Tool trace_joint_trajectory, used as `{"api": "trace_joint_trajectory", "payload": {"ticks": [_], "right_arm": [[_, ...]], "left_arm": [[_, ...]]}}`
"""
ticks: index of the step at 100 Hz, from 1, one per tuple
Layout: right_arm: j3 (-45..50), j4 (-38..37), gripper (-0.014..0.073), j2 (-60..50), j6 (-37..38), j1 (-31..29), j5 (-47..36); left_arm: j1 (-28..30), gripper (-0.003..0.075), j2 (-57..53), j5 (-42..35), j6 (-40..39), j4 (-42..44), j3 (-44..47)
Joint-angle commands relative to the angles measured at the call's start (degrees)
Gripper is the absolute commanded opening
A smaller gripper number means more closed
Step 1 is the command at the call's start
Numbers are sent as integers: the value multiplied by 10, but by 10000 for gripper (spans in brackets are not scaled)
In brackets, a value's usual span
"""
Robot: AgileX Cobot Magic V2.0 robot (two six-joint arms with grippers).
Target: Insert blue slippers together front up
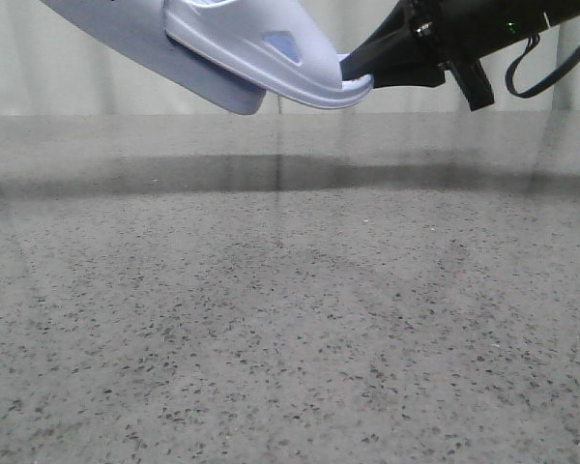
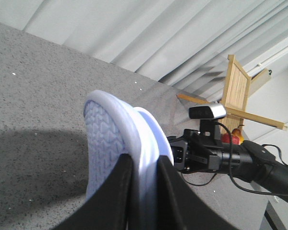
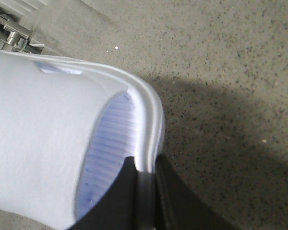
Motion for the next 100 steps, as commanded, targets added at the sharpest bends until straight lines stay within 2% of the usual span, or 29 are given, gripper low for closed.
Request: {"api": "trace_joint_trajectory", "payload": {"ticks": [1, 18, 36, 42, 68, 84, 100], "right_arm": [[-28, 38, -106, -26, -19, 15, 111], [-28, 12, -80, -26, -11, 2, 108], [-28, 4, 85, -26, 6, -41, 142], [-28, 1, 113, -26, 16, -60, 158], [-28, 1, 121, -30, 18, -146, 241], [-28, 1, 121, -45, 21, -190, 254], [-28, 0, 120, -65, 21, -206, 255]], "left_arm": [[-14, 15, -13, 73, 2, -31, -16], [0, 15, -14, 73, 2, -33, -16], [31, 15, -14, 73, 2, -32, -16], [39, 15, -14, 73, 2, -31, -16], [41, 15, -13, 73, -9, -31, -16], [41, 15, -13, 73, -9, -28, -12], [24, 15, -13, 20, 8, -11, 5]]}}
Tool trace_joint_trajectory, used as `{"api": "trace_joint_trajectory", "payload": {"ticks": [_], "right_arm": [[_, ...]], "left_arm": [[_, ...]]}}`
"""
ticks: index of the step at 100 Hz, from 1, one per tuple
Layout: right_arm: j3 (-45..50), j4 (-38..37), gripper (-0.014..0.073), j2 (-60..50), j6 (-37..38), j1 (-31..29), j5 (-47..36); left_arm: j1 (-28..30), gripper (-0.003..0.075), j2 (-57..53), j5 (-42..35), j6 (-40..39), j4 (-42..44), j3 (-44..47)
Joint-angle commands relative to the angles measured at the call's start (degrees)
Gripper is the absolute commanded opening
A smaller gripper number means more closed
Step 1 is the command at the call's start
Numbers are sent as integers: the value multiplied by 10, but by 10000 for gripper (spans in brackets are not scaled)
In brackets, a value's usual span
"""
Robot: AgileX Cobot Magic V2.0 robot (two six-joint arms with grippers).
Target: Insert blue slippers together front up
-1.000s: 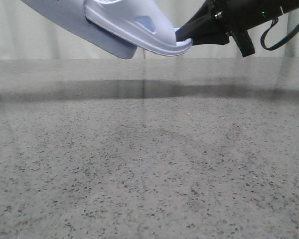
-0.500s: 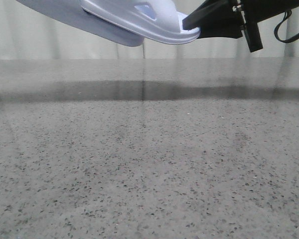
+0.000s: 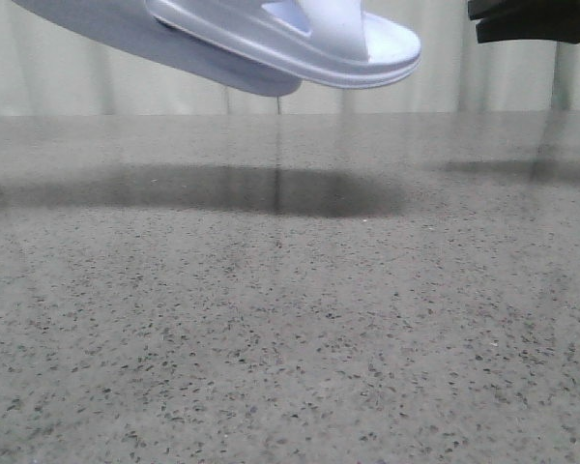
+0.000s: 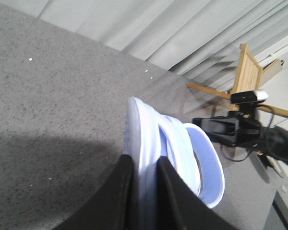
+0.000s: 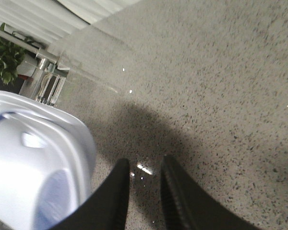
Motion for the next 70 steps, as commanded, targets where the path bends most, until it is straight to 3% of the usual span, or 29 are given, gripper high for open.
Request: {"api": "trace_joint_trajectory", "payload": {"ticks": [1, 33, 70], "right_arm": [[-18, 31, 120, -39, -1, -7, 67], [-18, 18, 120, -61, 6, -7, 71], [-18, -1, 120, -67, 13, -7, 72]], "left_arm": [[-13, 15, -12, -12, 8, -45, -1], [-55, 15, 53, -64, 73, -37, 36], [-55, 18, 68, -170, 74, 114, 36]]}}
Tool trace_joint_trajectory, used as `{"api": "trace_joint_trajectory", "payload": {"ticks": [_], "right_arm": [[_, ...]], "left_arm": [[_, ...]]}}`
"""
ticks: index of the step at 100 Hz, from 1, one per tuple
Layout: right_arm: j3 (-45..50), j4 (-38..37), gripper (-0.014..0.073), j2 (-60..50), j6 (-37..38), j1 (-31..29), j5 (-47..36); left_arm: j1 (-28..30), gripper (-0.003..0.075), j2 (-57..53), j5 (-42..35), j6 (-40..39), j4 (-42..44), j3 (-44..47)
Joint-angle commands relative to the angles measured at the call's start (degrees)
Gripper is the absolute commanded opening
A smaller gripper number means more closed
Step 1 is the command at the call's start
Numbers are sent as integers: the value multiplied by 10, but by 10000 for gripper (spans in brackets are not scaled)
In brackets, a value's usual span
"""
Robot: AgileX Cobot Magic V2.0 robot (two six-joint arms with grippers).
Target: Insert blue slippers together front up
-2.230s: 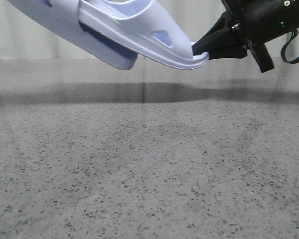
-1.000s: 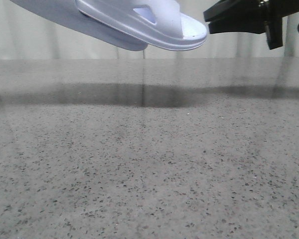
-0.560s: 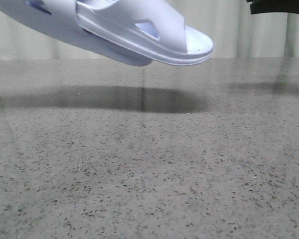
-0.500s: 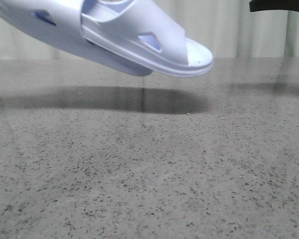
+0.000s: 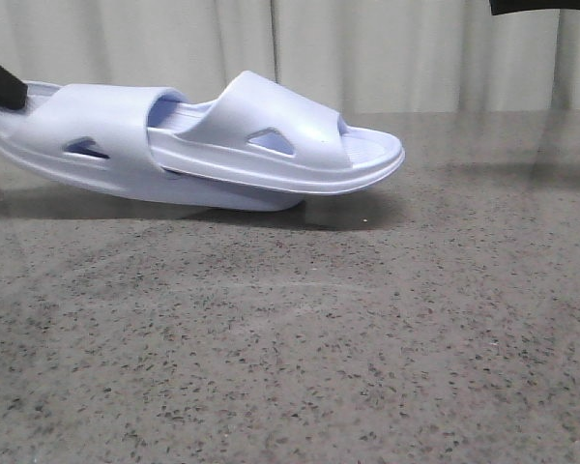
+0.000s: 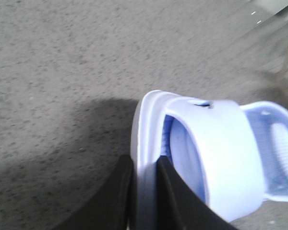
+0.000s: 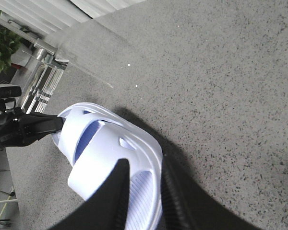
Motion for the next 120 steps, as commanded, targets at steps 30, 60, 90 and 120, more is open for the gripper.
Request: {"api": "trace_joint_trajectory", "payload": {"ticks": [30, 60, 90, 120], "right_arm": [[-18, 29, 120, -27, 6, -3, 63], [-18, 9, 120, -41, 6, -4, 53], [-16, -10, 23, -102, 6, -4, 8], [60, -10, -79, -209, -1, 53, -150]], "left_arm": [[-3, 257, -18, -36, 14, 52, -13], [-3, 383, -67, -24, 34, 52, -44], [-3, 206, -187, -65, 42, 52, -76], [-32, 15, -261, -153, 70, 45, -71]]}}
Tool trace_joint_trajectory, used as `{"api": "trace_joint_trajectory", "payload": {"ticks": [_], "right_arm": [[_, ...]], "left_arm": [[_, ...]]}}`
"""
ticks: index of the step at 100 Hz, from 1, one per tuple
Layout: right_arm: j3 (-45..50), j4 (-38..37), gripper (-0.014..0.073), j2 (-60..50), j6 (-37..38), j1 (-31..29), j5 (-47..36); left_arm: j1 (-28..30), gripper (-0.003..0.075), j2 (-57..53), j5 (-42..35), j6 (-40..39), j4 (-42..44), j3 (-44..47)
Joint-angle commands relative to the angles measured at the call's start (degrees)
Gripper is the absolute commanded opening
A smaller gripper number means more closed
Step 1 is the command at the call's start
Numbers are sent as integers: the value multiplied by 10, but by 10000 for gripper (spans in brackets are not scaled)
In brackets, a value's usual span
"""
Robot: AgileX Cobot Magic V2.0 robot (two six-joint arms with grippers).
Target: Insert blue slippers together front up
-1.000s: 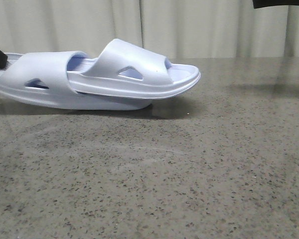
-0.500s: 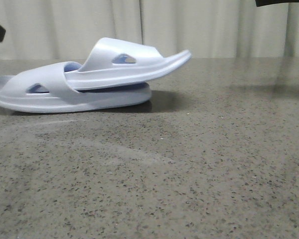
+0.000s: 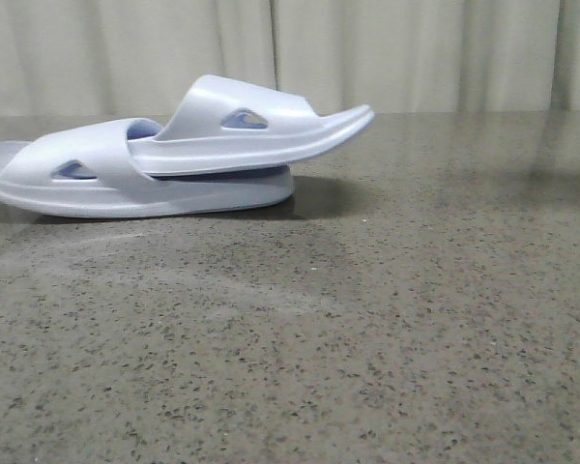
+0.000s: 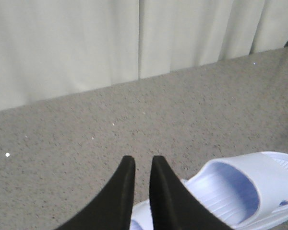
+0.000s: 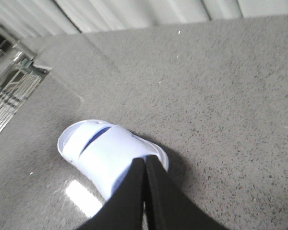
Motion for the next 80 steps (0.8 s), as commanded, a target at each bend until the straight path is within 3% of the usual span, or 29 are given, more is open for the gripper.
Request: {"api": "trace_joint_trajectory", "payload": {"ticks": [1, 25, 44, 61, 80], "right_arm": [[19, 32, -79, -54, -9, 29, -69], [160, 32, -79, -176, -61, 160, -332], [295, 31, -79, -285, -85, 225, -480], [429, 31, -79, -382, -85, 231, -517], [508, 35, -79, -463, -85, 231, -529]], "left_arm": [[-22, 15, -32, -63, 9, -35, -13], [-148, 15, -113, -264, 61, -35, 92], [-266, 15, -188, -407, 74, -71, 224], [-339, 15, -258, -470, 74, -107, 333], [-382, 15, -330, -514, 72, -141, 397]]}}
